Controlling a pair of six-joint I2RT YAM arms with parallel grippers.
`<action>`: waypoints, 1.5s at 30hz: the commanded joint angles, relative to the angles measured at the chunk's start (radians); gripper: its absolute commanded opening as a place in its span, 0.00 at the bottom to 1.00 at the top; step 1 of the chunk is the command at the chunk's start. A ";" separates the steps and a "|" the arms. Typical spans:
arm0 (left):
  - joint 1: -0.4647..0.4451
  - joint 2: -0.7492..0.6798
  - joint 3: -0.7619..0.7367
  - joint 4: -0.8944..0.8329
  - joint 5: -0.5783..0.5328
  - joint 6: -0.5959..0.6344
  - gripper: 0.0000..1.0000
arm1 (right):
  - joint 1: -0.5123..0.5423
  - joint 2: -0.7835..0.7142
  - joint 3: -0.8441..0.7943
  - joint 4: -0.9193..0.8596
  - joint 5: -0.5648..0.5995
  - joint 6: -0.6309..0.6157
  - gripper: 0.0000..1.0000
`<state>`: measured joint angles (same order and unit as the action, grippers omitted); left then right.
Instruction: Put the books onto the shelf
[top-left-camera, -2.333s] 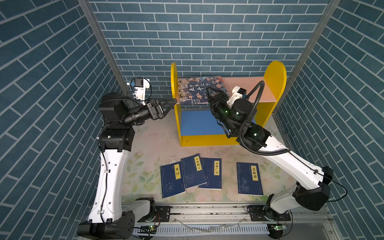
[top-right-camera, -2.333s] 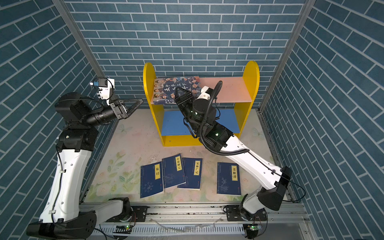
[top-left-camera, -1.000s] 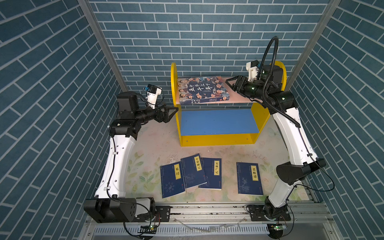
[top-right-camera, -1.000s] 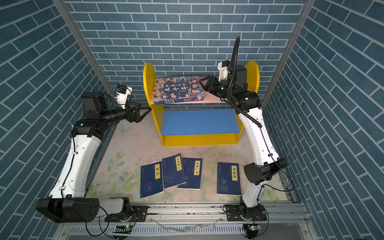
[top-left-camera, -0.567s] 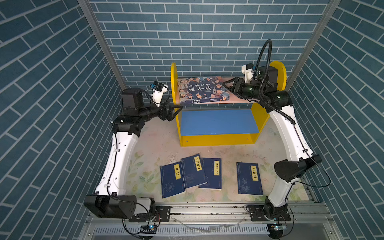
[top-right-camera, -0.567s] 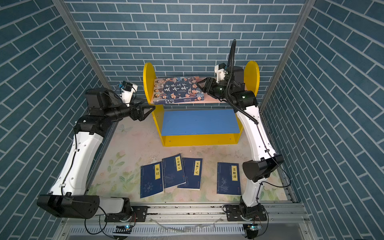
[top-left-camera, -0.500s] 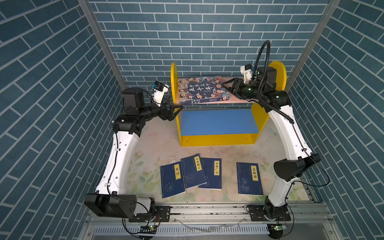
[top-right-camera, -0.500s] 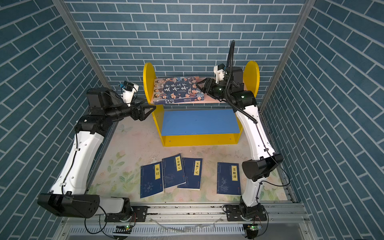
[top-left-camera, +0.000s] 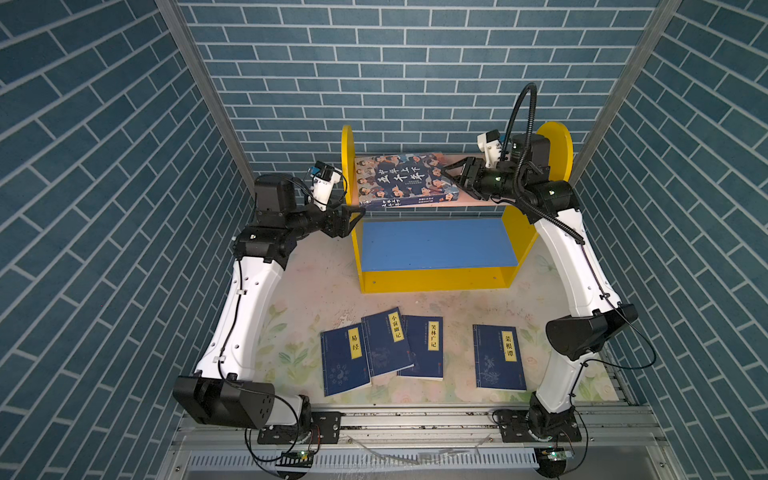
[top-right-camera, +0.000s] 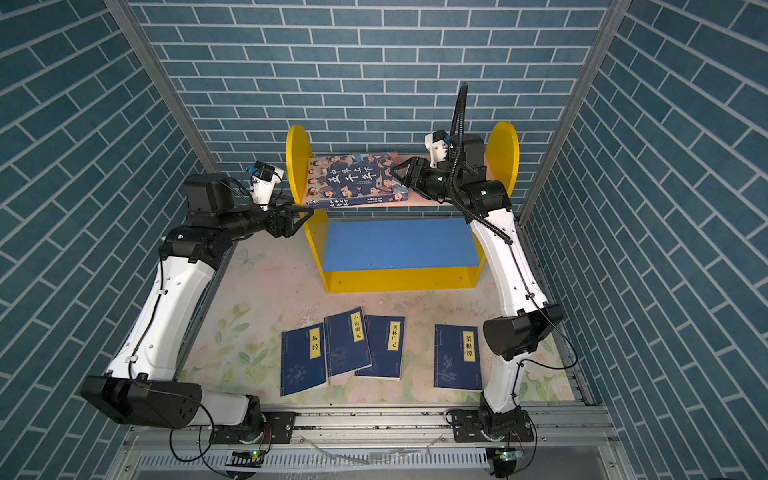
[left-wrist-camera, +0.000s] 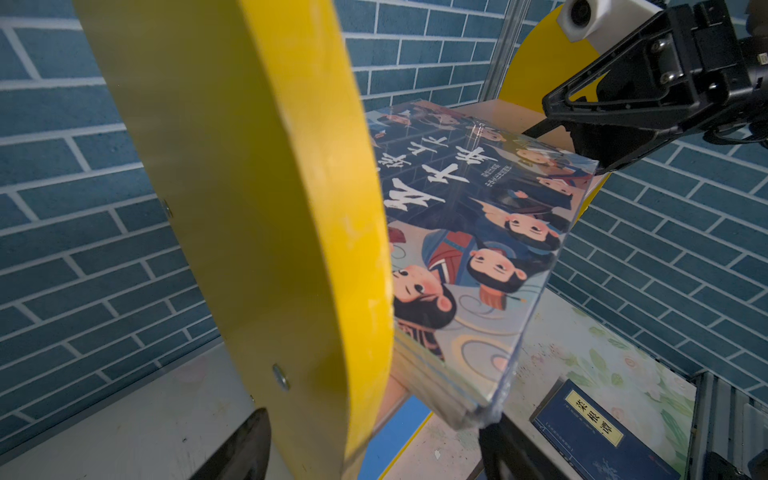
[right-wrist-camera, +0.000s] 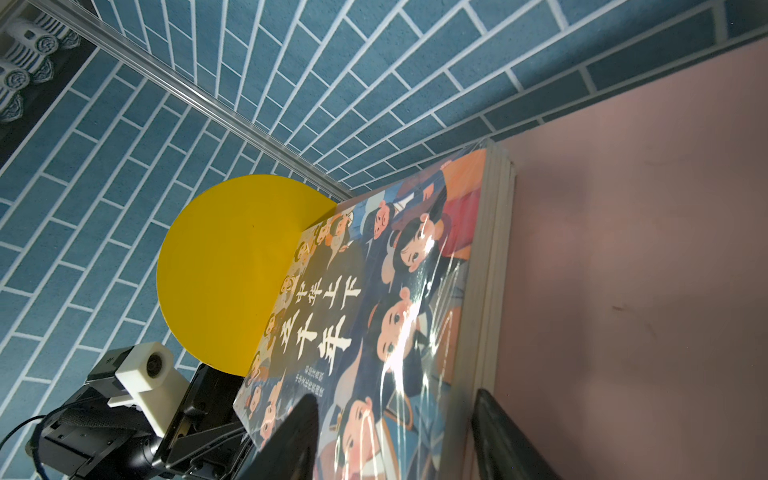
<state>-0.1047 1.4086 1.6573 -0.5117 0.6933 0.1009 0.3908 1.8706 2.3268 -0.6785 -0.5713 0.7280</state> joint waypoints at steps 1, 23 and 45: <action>-0.004 0.000 0.028 0.016 -0.012 -0.015 0.79 | 0.021 0.002 0.000 -0.063 -0.053 0.001 0.61; -0.004 -0.010 0.025 0.021 -0.028 -0.024 0.66 | 0.063 0.001 0.011 -0.084 -0.043 -0.005 0.62; -0.004 -0.024 0.025 0.015 -0.029 -0.039 0.80 | 0.081 -0.020 0.056 -0.186 0.079 -0.076 0.63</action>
<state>-0.1051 1.4082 1.6623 -0.5014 0.6624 0.0650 0.4461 1.8629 2.3596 -0.7570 -0.5053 0.6975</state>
